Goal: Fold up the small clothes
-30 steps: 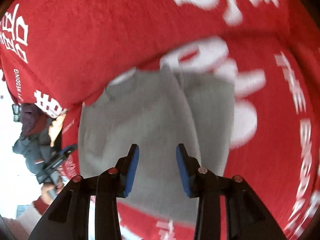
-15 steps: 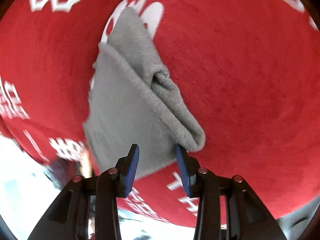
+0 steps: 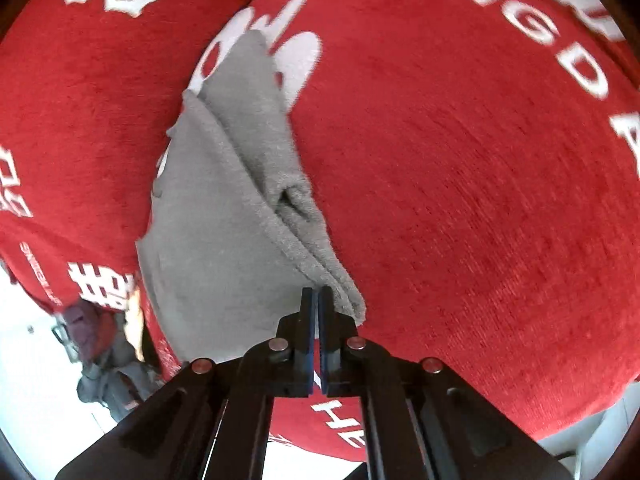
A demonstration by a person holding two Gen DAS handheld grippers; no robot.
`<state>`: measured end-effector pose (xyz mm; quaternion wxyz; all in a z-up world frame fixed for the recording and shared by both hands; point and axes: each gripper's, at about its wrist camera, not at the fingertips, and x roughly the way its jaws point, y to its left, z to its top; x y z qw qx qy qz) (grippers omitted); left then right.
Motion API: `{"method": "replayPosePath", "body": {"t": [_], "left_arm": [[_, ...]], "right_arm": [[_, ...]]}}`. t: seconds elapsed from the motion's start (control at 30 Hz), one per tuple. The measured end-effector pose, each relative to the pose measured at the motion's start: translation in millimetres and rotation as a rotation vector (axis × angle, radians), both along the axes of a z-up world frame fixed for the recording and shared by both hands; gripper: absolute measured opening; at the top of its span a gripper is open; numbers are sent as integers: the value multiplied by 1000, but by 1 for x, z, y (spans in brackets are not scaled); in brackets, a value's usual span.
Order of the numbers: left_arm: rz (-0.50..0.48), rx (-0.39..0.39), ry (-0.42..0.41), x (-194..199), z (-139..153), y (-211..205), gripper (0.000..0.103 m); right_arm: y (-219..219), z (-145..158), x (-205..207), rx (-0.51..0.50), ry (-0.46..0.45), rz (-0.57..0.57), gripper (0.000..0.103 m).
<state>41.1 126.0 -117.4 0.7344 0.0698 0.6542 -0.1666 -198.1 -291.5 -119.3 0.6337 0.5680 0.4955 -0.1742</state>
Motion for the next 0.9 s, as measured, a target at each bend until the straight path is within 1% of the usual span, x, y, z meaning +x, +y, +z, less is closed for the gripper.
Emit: {"method": "replayPosePath", "body": {"t": [0.03,0.1,0.13,0.17,0.2,0.23,0.27,0.3,0.4,0.47,0.5,0.53,0.57,0.6,0.63,0.7,0.77,0.83,0.9], "left_arm": [[1,20,1,-3,2,-2,19],[6,40,-3,-6,5,-5,19],[13,47,-13,-7,7,-9,27],[19,49,-23,-9,11,-10,42],[30,52,-36,-13,15,-15,82],[48,56,-67,-15,20,-15,94],[50,51,-83,-14,25,-14,94],[48,47,-83,-15,26,-17,94],[71,42,-57,-17,26,-19,94],[82,53,-39,-19,25,-21,94],[86,58,-37,-20,25,-21,94],[89,65,-35,-22,24,-22,94],[90,69,-30,-22,22,-24,94],[92,68,-21,-24,20,-26,94],[97,59,11,-23,14,-26,94],[115,54,58,-23,6,-23,94],[129,52,84,-23,1,-22,94],[141,44,95,-23,0,-22,94],[148,50,92,-22,1,-25,94]], "right_arm": [[4,5,5,-16,7,34,3],[9,11,12,-23,13,66,3],[12,15,16,-31,16,82,3],[15,19,20,-42,14,98,3],[19,23,24,-53,12,110,3],[22,27,28,-64,9,124,3],[23,31,27,-72,1,138,3],[25,35,32,-78,-6,154,3],[29,39,42,-79,-19,193,4],[33,38,51,-71,-23,216,6],[35,38,53,-69,-22,224,12],[38,38,55,-65,-22,234,25],[40,38,57,-61,-23,242,35],[43,37,60,-58,-26,250,54],[45,36,61,-55,-30,258,58],[49,32,63,-31,-37,282,58],[52,28,62,-24,-22,303,58],[52,22,60,-24,9,313,58],[46,19,56,-47,36,310,58]]}}
